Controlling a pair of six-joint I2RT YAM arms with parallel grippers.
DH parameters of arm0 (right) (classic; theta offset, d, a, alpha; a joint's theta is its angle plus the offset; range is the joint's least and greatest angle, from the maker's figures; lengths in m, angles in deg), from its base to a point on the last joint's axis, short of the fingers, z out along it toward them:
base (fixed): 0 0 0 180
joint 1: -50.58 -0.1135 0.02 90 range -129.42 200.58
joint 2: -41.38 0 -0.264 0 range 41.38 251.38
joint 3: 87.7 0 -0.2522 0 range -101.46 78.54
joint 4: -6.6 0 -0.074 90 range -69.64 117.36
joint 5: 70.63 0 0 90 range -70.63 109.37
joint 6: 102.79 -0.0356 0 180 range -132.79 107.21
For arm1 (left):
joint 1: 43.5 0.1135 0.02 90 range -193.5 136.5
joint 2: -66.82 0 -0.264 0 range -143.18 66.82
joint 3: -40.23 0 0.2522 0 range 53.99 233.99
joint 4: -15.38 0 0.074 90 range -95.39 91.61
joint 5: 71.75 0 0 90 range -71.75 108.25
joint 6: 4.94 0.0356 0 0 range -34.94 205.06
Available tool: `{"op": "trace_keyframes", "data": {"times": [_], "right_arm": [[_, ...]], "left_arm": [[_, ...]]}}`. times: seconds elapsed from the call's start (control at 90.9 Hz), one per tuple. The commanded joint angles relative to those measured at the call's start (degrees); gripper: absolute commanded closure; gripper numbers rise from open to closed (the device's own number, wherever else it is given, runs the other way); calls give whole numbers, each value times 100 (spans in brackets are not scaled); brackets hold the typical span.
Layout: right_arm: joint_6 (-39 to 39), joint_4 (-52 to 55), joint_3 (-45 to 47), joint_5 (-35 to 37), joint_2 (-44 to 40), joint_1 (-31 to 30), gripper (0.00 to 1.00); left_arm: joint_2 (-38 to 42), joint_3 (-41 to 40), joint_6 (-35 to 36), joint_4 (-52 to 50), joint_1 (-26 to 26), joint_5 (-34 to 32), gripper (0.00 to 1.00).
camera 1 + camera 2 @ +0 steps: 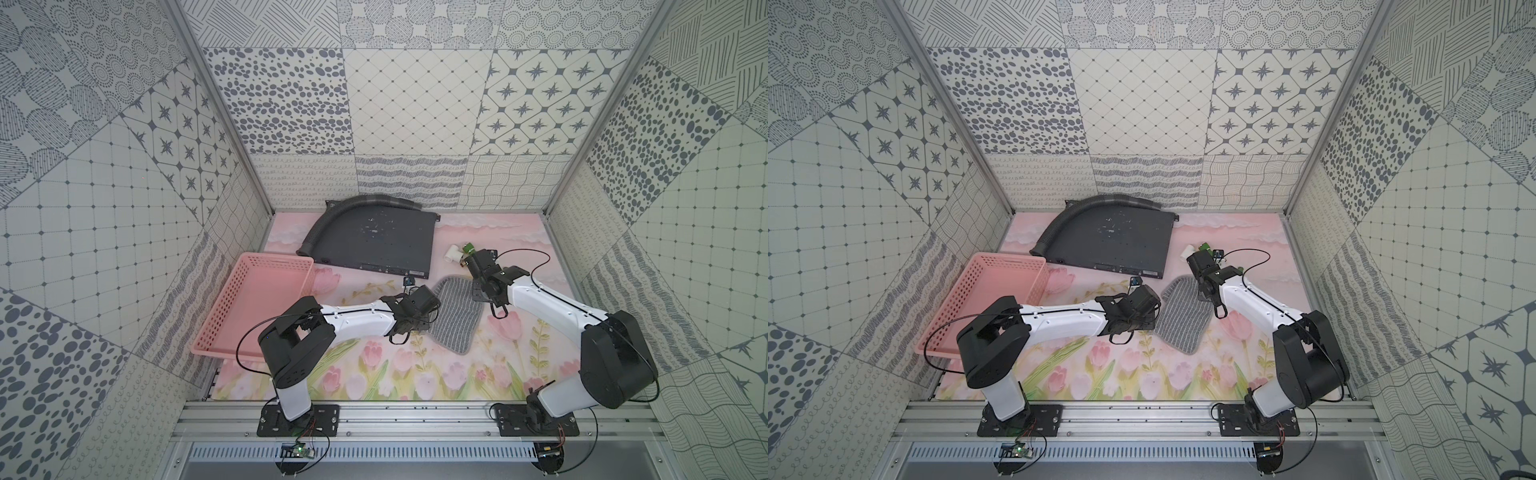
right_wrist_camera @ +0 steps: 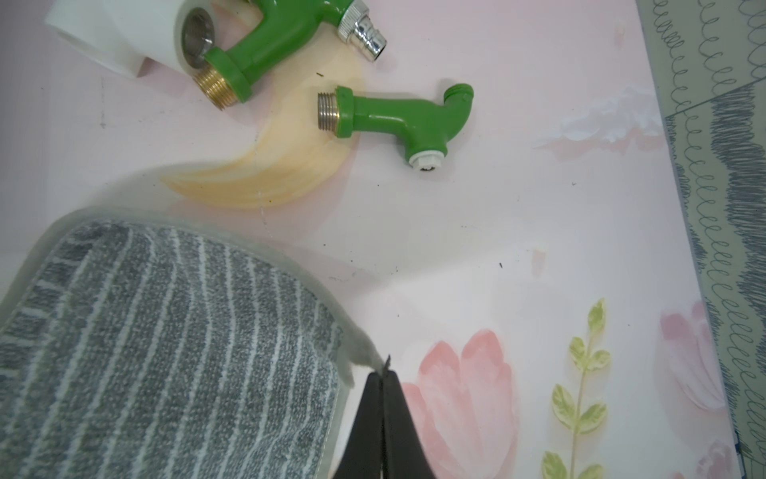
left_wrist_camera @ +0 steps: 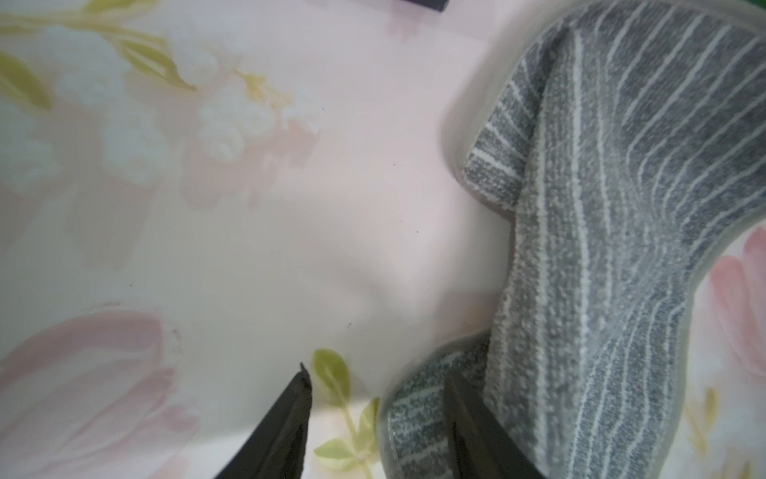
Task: Fold the square dishcloth
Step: Flatten out the cleaning item at the center of the board.
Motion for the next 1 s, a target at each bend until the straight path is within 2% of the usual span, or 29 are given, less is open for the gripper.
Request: {"op": "trace_keyframes", "data": {"times": [0.0, 0.176, 0.308, 0.418, 0.55, 0.99], "right_arm": [[12, -159, 36, -73, -17, 0, 100], [28, -212, 59, -144, -22, 5, 100], [46, -226, 59, -133, -21, 1, 100], [63, -226, 50, -109, -26, 2, 100], [97, -227, 43, -62, -41, 37, 100], [202, -231, 142, -144, -277, 257, 100]], "left_arm": [[-252, 196, 307, -218, 9, 450, 47], [-541, 275, 327, -301, -17, 471, 50], [-754, 281, 245, -377, -47, 370, 59], [-847, 237, 163, -357, -73, 325, 74], [-753, 97, 16, -339, -75, 189, 100], [837, -1303, -756, -466, 399, -713, 100]]}}
